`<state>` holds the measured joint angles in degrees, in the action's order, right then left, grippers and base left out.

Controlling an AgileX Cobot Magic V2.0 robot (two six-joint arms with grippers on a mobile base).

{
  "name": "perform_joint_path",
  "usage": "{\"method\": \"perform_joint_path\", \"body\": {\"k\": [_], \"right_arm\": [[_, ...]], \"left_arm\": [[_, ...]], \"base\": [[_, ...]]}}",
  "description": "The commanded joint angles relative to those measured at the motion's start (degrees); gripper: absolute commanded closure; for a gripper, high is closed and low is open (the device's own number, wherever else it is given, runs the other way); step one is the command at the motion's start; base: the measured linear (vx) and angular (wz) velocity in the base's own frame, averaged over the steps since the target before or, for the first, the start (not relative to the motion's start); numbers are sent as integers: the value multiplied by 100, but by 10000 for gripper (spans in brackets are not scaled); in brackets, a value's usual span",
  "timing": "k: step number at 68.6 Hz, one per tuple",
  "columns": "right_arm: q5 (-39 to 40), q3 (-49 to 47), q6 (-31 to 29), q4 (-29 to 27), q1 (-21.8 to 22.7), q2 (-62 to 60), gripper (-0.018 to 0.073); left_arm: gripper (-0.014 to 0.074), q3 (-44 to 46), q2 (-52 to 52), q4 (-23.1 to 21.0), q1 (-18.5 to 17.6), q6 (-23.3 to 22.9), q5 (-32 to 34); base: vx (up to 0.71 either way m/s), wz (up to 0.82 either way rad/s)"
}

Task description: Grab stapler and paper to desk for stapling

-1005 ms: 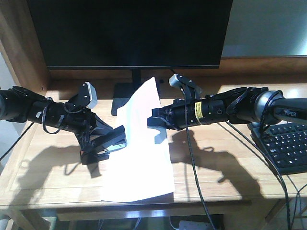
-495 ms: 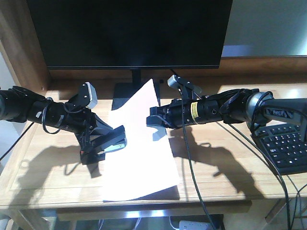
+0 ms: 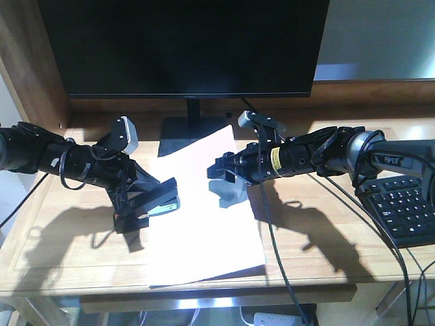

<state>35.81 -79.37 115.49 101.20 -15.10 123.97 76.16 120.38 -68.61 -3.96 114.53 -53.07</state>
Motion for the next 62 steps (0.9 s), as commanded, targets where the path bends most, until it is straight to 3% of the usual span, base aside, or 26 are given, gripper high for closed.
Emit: {"method": "perform_joint_path", "body": {"k": [1, 11, 28, 45, 62], "right_arm": [[-170, -161, -35, 102, 24, -448, -29], [-505, -161, -319, 102, 37, -699, -89], [-1197, -141, -753, 102, 37, -1402, -49], [-1154, -128, -1012, 102, 43, -2391, -27], [-1727, 703, -1439, 102, 453, -3735, -27]], "left_arm": [[603, 128, -326, -324, -6, -49, -157], [603, 128, -326, -324, -6, -49, -157], [603, 128, -326, -324, -6, -49, -157], [603, 128, -326, -324, -6, -49, -157], [603, 128, -326, -324, -6, -49, -157]], "base": [[0, 0], [0, 0], [0, 0], [0, 0], [0, 0]]}}
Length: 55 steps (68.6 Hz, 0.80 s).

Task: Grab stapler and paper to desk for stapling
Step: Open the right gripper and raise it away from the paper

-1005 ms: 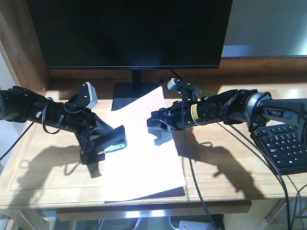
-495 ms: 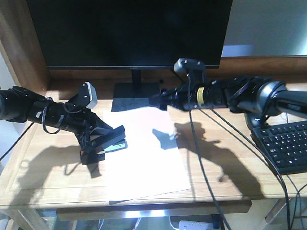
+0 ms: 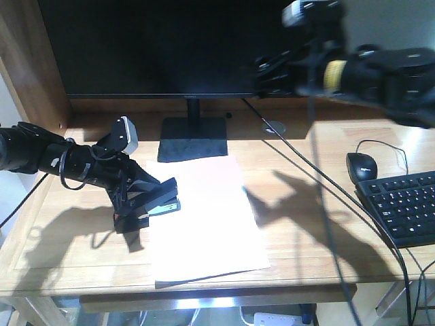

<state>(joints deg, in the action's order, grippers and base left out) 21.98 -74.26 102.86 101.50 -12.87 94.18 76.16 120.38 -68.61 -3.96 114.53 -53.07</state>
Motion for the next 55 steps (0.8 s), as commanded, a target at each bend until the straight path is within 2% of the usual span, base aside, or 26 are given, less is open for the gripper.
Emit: {"method": "perform_joint_path", "body": {"k": [1, 10, 25, 55], "right_arm": [[-362, 305, -205, 71, 268, -849, -27], [-529, 994, -415, 71, 617, -1694, -27], [-893, 2062, -408, 71, 1077, -3159, -26], [-1072, 4099, -402, 71, 1147, -6016, -24]], "left_arm": [[603, 128, -326, -324, -6, -49, -157], [603, 128, -326, -324, -6, -49, -157], [603, 128, -326, -324, -6, -49, -157], [603, 128, -326, -324, -6, -49, -157]], "base": [[0, 0], [0, 0], [0, 0], [0, 0]]}}
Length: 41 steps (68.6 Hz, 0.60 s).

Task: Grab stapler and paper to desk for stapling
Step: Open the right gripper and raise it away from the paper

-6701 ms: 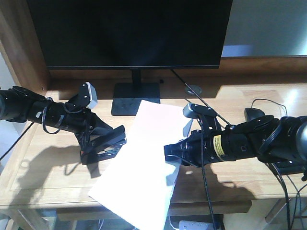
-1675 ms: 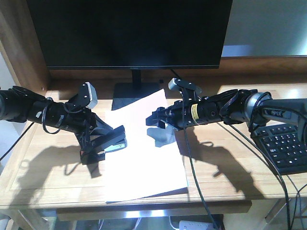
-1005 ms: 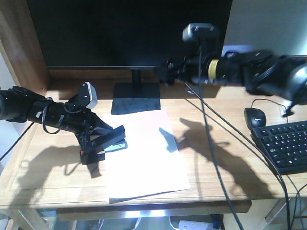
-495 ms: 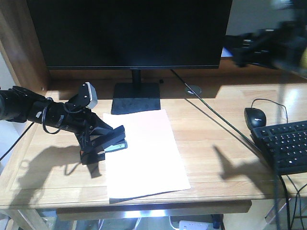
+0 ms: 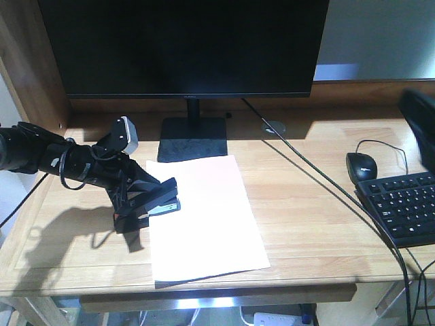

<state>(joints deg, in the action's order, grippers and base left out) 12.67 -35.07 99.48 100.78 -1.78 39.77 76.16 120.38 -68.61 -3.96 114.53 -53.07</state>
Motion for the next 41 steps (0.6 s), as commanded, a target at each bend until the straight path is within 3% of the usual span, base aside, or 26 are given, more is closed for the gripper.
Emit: {"method": "perform_joint_path", "body": {"k": [1, 23, 41], "right_arm": [[-141, 250, -64, 144, 38, -680, -24], [-78, 1825, -39, 139, 38, -2892, -24], [-83, 2559, -39, 133, 38, -3813, -24]], "left_arm": [[603, 128, -326, -324, -6, -49, -157], [603, 128, -326, -324, -6, -49, -157], [603, 128, -326, -324, -6, -49, -157]], "base": [[0, 0], [0, 0], [0, 0]]}}
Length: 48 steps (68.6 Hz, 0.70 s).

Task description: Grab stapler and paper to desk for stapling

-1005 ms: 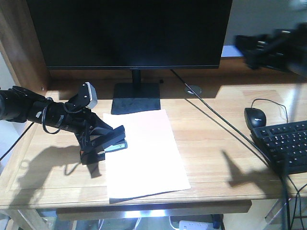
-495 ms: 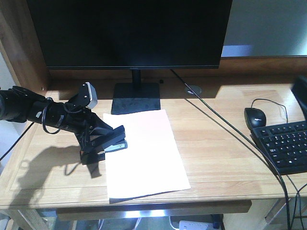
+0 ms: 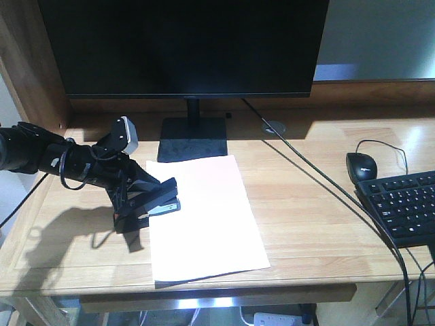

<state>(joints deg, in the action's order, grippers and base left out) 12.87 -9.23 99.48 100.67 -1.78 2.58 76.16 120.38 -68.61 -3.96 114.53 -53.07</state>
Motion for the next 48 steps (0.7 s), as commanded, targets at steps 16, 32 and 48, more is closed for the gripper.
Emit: {"method": "perform_joint_path", "body": {"k": [16, 32, 48], "right_arm": [[-1, 38, -25, 138, 38, -117, -24], [11, 38, -25, 138, 38, -117, -24], [11, 38, -25, 138, 38, -117, -24]], "left_arm": [[603, 128, -326, -324, -6, -49, -157], [603, 128, -326, -324, -6, -49, -157], [603, 128, -326, -324, -6, -49, -157]], "base": [[0, 0], [0, 0], [0, 0]]}}
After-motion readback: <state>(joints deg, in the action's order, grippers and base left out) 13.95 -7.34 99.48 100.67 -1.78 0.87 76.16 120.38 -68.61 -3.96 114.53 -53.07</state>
